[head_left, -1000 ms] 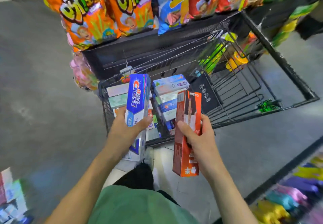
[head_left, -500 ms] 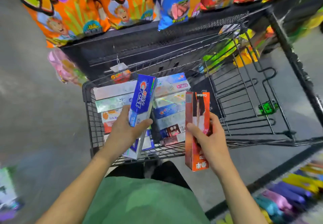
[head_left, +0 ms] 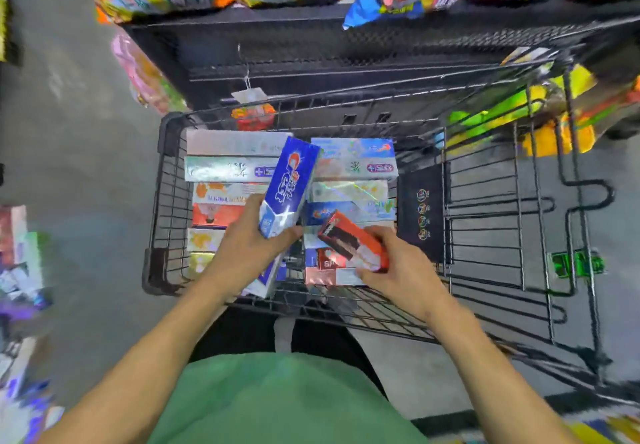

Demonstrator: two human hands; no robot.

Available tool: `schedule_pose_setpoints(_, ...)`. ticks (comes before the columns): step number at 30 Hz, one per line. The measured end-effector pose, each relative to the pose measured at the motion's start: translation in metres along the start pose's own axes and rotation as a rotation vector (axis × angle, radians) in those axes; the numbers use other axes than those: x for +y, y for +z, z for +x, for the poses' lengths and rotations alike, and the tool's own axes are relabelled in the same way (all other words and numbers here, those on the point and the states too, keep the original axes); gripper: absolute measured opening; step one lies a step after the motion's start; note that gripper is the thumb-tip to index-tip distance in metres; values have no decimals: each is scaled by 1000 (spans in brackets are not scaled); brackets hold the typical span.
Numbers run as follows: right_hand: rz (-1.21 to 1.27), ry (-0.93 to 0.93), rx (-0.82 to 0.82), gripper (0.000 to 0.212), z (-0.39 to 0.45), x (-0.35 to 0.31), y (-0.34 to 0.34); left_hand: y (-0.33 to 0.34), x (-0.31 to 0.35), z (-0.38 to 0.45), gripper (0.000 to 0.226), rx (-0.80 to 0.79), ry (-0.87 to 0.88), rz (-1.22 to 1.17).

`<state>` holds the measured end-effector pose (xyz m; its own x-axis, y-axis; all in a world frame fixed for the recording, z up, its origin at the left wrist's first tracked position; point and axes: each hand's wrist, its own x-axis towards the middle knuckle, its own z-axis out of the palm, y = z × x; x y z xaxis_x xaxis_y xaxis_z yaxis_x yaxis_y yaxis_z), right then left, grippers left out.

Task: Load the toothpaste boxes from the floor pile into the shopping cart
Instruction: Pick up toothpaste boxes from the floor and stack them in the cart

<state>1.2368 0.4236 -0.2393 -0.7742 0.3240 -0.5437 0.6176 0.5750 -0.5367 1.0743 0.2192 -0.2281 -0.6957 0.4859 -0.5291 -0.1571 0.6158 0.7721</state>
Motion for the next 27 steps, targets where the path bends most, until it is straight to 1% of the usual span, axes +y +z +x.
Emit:
schedule_pose_setpoints(3, -225, -117, -139, 68, 21, 18, 12, 7, -8, 1, 48, 40, -14, 8)
schedule_pose_setpoints(5, -331, -189, -224, 74, 34, 29, 23, 8, -13, -2, 48, 56, -31, -4)
schedule_pose_setpoints(9, -461, -235, -388, 76, 59, 53, 55, 7, -25, -16, 51, 134, -58, -48)
schedule_pose_setpoints(12, -538, -241, -455, 72, 73, 66, 78, 7, -32, -26, 53, 187, -81, -88)
schedule_pose_setpoints(17, -602, -226, -466, 69, 85, 76, 107, 7, -44, -35, 61, 206, -125, -169)
schedule_pose_setpoints(21, -592, -198, -428, 63, 85, 81, 125, 8, -48, -35, 57, 219, -138, -178)
schedule_pose_setpoints(23, -573, -189, -430, 57, 84, 84, 130, 8, -50, -35, 58, 232, -139, -193)
schedule_pose_setpoints(25, -556, -165, -430, 46, 81, 84, 133, 9, -50, -37, 58, 243, -143, -196)
schedule_pose_setpoints(27, -554, -145, -431, 41, 79, 82, 134, 8, -50, -38, 55, 254, -144, -198)
